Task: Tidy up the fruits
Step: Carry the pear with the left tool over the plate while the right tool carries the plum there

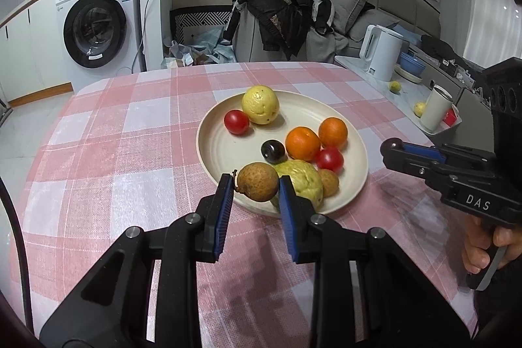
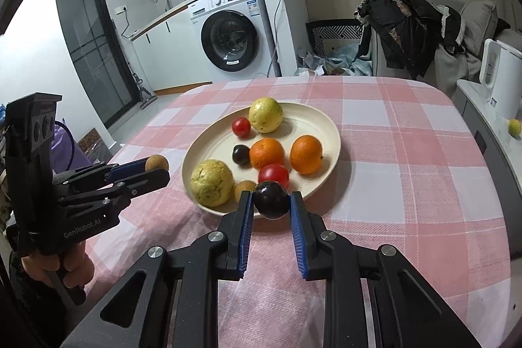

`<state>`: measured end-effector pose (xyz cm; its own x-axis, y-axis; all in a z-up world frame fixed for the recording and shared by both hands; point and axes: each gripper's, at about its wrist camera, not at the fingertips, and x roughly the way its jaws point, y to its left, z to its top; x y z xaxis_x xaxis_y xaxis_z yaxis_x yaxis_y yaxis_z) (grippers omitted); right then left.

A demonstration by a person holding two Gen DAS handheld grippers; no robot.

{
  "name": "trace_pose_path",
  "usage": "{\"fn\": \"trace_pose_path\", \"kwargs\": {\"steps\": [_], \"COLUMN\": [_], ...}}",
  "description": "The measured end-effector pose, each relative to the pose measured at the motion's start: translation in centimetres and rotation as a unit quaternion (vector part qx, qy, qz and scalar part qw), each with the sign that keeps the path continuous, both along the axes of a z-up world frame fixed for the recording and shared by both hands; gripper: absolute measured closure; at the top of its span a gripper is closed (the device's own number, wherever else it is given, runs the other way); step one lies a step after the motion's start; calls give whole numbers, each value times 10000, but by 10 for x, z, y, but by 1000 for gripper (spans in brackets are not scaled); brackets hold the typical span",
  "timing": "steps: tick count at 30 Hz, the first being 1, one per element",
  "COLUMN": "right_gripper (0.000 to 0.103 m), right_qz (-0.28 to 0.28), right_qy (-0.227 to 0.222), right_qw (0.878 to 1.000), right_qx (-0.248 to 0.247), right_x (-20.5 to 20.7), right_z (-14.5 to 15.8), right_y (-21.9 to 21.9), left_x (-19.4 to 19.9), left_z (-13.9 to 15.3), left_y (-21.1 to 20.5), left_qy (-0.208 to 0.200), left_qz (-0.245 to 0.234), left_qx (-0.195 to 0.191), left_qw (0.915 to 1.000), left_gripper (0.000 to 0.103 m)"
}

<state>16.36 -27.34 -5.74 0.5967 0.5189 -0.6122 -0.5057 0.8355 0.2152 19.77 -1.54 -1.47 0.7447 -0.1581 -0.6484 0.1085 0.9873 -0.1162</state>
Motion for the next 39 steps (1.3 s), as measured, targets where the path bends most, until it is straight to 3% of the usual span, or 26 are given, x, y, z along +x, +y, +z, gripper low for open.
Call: {"fn": "trace_pose_path", "kwargs": {"steps": [24,39], "right_gripper": [80,80], "right_qz": [-64,-73], "right_qy": [271,243], "right_qw": [9995,9994], "right_qx": [-129,-248], "right_x": [41,45], "right_z": [-12,-16], "right_y": [6,8], "left_x": [49,55], "left_z": [-19,-27], "left_y": [9,7], "left_qy": [233,282], "left_qz": [63,71], "left_qx": [159,161], "left_qw": [9996,9994], "left_gripper": [78,78]}}
